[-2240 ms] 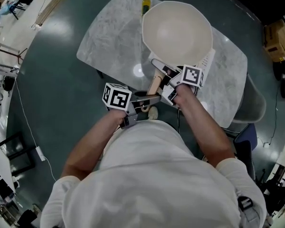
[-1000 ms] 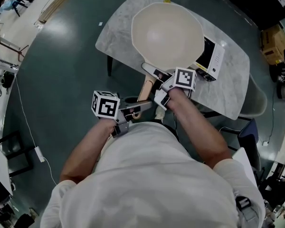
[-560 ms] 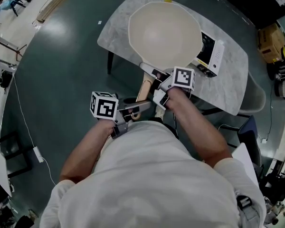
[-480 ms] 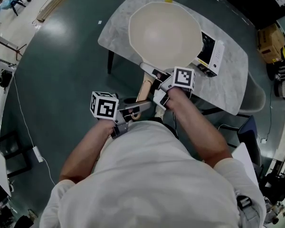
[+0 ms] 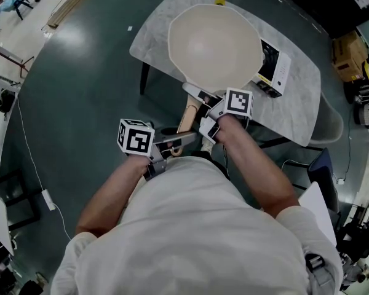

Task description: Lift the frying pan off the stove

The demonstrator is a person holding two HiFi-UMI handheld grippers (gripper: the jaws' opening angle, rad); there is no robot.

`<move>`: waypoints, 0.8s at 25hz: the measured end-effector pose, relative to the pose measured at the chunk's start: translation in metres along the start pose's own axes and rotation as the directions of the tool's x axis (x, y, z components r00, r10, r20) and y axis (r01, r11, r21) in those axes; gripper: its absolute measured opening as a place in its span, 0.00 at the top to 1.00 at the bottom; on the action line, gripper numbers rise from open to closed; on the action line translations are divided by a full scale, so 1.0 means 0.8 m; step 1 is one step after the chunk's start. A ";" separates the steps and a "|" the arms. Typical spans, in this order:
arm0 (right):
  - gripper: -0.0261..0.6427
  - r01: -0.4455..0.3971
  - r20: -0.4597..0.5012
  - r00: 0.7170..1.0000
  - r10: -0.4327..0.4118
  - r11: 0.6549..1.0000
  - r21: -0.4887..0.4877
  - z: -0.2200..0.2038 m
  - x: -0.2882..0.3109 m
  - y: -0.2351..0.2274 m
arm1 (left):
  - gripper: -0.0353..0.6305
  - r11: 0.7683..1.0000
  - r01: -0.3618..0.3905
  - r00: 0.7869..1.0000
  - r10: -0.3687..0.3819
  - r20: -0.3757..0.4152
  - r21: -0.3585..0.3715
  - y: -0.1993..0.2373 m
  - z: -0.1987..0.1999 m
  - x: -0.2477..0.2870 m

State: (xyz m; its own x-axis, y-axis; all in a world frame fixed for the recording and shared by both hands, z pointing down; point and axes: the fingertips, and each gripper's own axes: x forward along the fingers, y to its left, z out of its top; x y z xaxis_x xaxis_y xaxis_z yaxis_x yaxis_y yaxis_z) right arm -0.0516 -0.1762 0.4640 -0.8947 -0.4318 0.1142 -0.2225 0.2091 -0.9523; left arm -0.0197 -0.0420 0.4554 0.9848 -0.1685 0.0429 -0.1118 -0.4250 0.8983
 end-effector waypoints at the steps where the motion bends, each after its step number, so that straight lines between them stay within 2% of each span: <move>1: 0.70 -0.001 0.001 1.000 0.001 1.000 0.000 0.000 0.000 0.000 | 0.77 1.000 0.001 1.000 -0.001 0.000 0.000 0.000 0.000 0.000; 20: 0.70 0.002 0.000 1.000 -0.002 1.000 -0.001 0.000 -0.001 0.001 | 0.76 1.000 0.011 1.000 -0.011 0.000 -0.004 -0.003 0.000 0.000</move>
State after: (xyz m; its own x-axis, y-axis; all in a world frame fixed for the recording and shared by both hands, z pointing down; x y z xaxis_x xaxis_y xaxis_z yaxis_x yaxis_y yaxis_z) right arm -0.0513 -0.1757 0.4632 -0.8944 -0.4321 0.1157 -0.2241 0.2090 -0.9519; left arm -0.0198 -0.0409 0.4530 0.9860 -0.1634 0.0327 -0.0999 -0.4230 0.9006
